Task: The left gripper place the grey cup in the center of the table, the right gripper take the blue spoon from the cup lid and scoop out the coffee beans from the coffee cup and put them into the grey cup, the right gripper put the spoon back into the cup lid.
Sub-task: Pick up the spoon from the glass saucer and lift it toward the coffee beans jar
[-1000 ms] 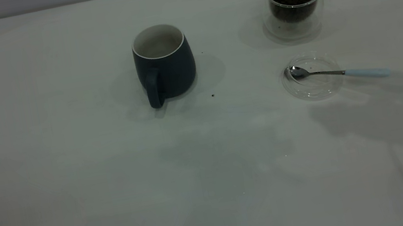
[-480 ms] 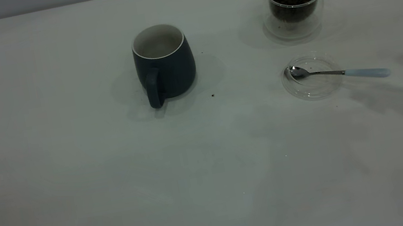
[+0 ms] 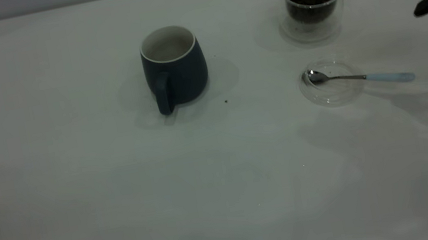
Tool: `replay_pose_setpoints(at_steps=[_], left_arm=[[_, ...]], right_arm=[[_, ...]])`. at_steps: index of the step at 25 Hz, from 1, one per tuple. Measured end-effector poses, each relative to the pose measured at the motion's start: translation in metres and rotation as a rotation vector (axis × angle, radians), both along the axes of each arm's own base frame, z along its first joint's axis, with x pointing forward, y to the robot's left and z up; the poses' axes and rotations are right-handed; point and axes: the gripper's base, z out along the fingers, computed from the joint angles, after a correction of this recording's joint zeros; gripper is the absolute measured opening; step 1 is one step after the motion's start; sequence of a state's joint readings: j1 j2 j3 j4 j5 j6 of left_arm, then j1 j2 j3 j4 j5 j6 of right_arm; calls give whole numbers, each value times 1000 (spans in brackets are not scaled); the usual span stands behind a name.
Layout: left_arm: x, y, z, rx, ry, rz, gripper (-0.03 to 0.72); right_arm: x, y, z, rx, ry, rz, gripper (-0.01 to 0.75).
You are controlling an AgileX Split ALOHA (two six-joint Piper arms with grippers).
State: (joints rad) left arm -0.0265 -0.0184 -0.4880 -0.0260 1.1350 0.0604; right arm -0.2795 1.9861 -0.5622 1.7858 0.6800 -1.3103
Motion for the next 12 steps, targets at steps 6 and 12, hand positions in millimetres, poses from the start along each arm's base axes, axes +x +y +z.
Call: replay_pose_setpoints(at_steps=[6, 12], left_arm=[[0, 0, 0, 0, 0, 0, 567], [0, 0, 0, 0, 0, 0, 567]], right_arm=[[7, 0, -33, 54, 38, 41, 685], [16, 2, -58, 117, 39, 70, 683]])
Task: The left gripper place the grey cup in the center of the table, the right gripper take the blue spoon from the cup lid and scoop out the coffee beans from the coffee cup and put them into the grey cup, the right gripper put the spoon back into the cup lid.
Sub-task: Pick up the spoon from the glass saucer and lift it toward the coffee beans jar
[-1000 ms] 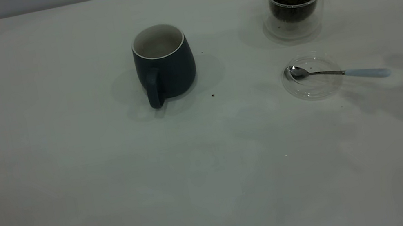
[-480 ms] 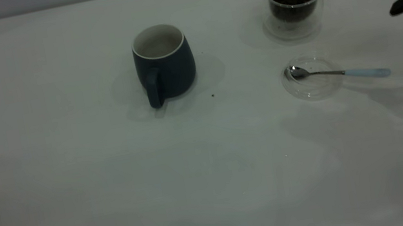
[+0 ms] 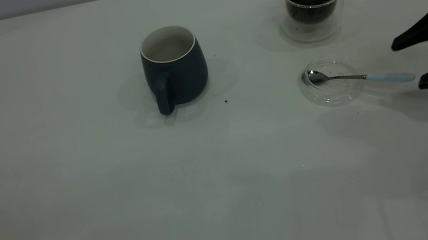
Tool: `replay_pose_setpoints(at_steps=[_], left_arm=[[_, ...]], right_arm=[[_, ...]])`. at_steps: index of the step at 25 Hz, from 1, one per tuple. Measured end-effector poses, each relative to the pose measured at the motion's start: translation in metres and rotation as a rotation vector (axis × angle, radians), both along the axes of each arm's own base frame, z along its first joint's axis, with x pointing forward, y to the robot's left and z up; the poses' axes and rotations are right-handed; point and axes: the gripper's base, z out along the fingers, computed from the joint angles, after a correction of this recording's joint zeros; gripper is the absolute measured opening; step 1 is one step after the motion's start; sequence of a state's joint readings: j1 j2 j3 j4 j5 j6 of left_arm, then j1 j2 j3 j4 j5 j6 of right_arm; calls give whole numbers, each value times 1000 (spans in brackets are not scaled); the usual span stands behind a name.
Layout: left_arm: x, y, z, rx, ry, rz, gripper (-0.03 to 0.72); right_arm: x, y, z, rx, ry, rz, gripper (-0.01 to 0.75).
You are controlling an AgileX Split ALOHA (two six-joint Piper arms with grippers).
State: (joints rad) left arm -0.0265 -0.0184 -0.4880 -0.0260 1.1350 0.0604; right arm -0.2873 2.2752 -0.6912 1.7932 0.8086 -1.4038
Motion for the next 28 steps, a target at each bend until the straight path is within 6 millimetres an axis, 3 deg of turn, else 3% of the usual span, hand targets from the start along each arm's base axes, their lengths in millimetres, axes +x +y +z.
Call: replay_pose_setpoints(at_steps=[14, 23, 28], left_arm=[[0, 0, 0, 0, 0, 0, 567], [0, 0, 0, 0, 0, 0, 567], [0, 0, 0, 0, 0, 0, 567]], right_arm=[[15, 3, -37, 86, -67, 67, 653], [16, 4, -37, 90, -123, 107, 503], [24, 2, -36, 71, -166, 124, 469]])
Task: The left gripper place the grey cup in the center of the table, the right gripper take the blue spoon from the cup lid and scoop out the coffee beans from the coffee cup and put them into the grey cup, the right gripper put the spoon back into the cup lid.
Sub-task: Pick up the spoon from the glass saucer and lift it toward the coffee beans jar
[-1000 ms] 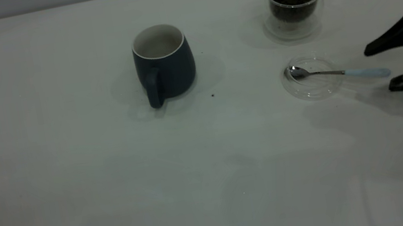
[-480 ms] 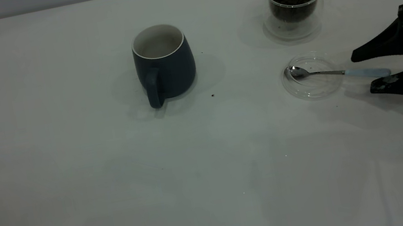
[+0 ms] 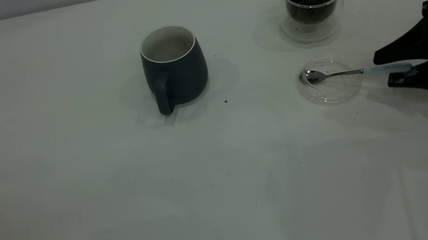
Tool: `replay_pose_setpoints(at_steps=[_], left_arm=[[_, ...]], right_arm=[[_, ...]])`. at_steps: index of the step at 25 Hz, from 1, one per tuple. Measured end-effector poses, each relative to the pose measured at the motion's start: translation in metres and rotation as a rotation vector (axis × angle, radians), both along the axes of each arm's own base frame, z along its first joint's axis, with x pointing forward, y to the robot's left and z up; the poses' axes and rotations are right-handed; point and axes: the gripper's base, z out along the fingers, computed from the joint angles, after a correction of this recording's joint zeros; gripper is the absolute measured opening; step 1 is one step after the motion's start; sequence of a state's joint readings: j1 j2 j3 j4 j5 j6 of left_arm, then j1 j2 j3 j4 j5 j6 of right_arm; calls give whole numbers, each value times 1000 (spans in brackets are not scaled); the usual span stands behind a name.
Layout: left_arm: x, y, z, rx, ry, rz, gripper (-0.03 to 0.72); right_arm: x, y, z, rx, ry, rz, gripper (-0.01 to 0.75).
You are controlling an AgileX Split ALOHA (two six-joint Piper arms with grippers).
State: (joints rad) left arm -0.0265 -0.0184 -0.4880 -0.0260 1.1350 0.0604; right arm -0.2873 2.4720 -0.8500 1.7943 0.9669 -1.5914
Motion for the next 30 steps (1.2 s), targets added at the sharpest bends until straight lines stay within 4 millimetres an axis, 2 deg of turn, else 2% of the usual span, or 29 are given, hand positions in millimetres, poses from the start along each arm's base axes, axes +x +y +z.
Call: replay_pose_setpoints(at_steps=[6, 9, 13, 16, 19, 25, 30], left_arm=[[0, 0, 0, 0, 0, 0, 567], [0, 0, 0, 0, 0, 0, 567], [0, 0, 0, 0, 0, 0, 567], [0, 0, 0, 0, 0, 0, 567], [0, 0, 0, 0, 0, 0, 567], [0, 0, 0, 0, 0, 0, 567], [0, 0, 0, 0, 0, 0, 567]], right_arm=[[8, -3, -1, -21, -24, 4, 461], [7, -4, -2, -50, -28, 15, 427], [7, -5, -4, -97, -50, 44, 319], [7, -6, -5, -118, -79, 70, 198], [8, -4, -1, -97, -127, 90, 125], [8, -4, 5, -96, -150, 125, 116], [6, -6, 22, -98, -137, 163, 115]])
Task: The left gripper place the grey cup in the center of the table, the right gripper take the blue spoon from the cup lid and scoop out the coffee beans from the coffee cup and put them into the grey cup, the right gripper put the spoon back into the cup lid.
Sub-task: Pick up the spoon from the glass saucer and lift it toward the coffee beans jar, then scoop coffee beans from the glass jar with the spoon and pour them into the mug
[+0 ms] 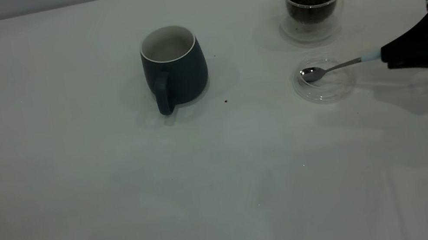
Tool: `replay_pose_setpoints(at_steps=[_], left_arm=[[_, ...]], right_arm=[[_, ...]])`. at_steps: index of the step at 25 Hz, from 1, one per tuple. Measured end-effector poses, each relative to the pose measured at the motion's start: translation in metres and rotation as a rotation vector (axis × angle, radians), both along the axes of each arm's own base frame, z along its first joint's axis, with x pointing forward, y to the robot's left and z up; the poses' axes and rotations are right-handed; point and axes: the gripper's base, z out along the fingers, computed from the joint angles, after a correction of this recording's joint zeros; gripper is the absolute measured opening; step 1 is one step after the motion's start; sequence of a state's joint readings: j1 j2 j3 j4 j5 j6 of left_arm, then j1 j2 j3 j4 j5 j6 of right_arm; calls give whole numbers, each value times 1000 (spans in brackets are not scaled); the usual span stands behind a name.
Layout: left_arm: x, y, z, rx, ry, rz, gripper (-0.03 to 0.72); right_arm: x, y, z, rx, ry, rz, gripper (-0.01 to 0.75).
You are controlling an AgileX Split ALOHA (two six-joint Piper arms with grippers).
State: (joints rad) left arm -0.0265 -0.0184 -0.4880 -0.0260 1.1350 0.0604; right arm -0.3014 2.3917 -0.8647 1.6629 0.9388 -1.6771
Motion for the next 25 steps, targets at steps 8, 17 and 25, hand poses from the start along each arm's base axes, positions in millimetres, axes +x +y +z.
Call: replay_pose_setpoints(at_steps=[8, 17, 25], left_arm=[[0, 0, 0, 0, 0, 0, 567], [0, 0, 0, 0, -1, 0, 567], [0, 0, 0, 0, -1, 0, 567]], right_arm=[[-5, -2, 47, -40, -77, -9, 115], [35, -13, 93, -123, -274, -61, 115], [68, 4, 98, -367, -293, -20, 115]])
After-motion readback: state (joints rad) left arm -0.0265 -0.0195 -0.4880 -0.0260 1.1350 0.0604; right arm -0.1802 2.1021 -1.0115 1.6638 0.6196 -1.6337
